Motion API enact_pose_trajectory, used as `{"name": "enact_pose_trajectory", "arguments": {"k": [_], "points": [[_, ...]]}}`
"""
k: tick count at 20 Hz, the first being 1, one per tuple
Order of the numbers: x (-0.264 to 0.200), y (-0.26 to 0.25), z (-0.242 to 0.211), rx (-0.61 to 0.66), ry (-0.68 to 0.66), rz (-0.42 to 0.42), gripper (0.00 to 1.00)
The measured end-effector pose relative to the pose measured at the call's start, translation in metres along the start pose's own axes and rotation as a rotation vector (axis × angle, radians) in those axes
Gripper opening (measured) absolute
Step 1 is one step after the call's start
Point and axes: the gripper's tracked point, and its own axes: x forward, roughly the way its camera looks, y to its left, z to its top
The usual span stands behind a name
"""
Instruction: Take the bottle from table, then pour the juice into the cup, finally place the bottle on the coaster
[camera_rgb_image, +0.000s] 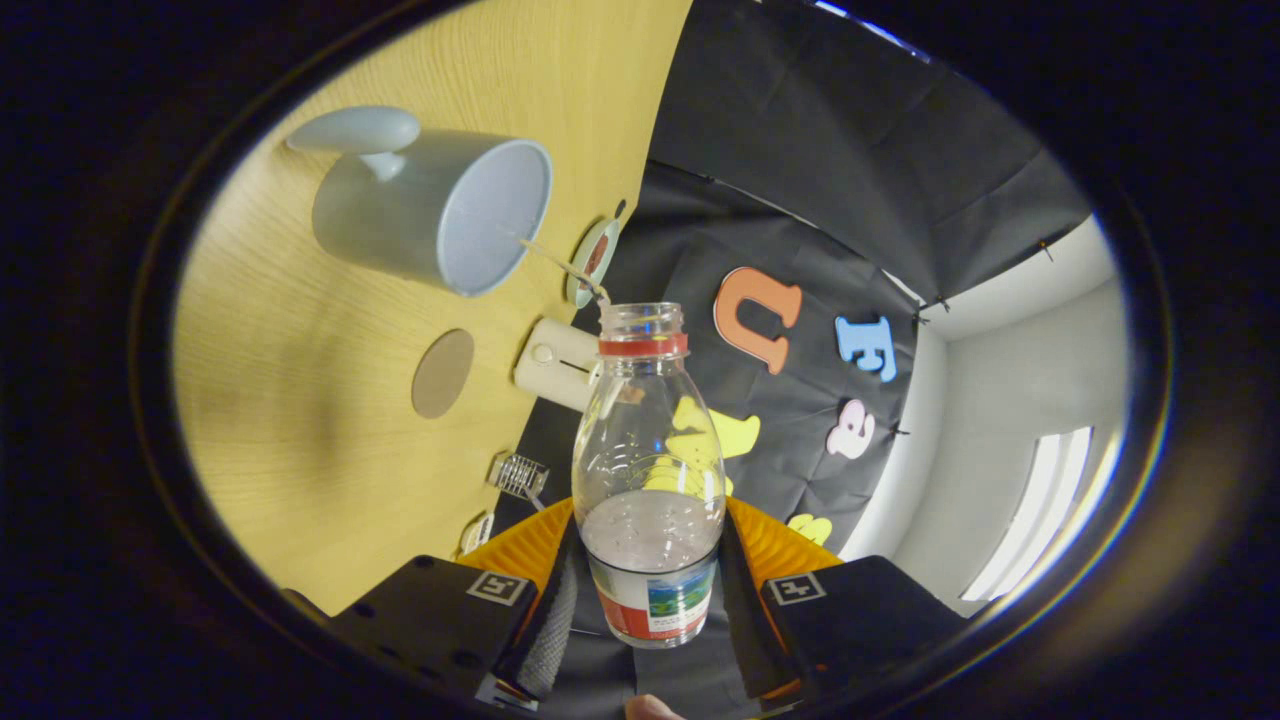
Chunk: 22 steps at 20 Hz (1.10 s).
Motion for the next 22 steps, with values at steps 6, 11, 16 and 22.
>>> {"name": "enact_pose_trajectory", "arguments": {"k": [6, 11, 16, 22], "points": [[0.0, -0.004, -0.002, -0.023, 0.002, -0.005, 0.72], [-0.003, -0.007, -0.003, -0.042, 0.001, -0.013, 0.72], [0.001, -0.015, -0.004, -0.067, -0.004, -0.028, 0.72], [0.002, -0.021, -0.003, -0.088, -0.006, -0.033, 0.72]]}}
